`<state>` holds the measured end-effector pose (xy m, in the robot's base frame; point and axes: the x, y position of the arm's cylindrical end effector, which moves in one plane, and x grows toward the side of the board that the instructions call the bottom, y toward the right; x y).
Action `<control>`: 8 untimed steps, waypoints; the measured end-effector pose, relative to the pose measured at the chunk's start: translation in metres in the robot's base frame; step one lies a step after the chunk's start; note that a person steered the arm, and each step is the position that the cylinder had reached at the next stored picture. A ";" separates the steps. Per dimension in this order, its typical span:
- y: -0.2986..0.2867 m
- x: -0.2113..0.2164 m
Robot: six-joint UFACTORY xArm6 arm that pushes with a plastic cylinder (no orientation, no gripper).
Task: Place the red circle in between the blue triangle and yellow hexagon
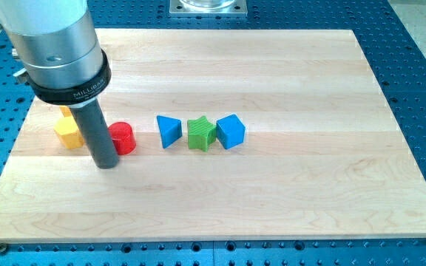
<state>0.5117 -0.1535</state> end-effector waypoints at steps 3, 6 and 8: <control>0.000 -0.008; 0.000 -0.006; 0.004 0.028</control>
